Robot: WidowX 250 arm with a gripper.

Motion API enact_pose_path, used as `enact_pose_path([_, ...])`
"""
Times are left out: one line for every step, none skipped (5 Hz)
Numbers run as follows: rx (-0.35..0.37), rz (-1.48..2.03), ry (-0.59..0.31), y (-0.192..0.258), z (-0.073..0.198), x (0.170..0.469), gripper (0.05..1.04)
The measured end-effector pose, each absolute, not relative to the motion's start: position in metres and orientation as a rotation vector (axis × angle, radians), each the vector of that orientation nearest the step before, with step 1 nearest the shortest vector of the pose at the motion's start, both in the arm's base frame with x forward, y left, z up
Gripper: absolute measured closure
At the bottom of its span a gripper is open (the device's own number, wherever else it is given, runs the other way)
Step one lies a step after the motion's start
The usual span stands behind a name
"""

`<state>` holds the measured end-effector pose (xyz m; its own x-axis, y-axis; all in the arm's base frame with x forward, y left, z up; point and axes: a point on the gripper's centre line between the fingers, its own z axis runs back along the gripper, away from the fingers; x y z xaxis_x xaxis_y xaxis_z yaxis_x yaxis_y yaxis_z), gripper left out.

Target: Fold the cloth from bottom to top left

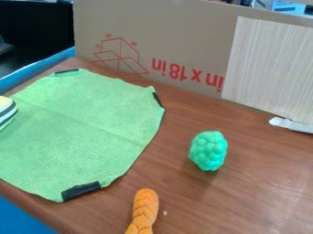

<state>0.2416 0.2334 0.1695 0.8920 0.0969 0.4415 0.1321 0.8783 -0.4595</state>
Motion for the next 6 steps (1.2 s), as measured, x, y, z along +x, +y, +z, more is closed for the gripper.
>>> enact_pose_path([-0.533, -0.005, -0.453, 0.233, 0.157, 0.242, 0.083])
enact_pose_path([-0.544, -0.008, -0.413, 0.218, 0.141, 0.249, 0.083])
enact_pose_path([-0.484, 0.019, -0.442, 0.194, 0.145, 0.259, 0.083])
enact_pose_path([-0.417, 0.06, -0.449, 0.162, 0.141, 0.271, 0.083])
enact_pose_path([-0.301, 0.127, -0.455, 0.135, 0.14, 0.286, 0.083])
enact_pose_path([-0.226, 0.221, -0.46, 0.114, 0.14, 0.31, 0.083])
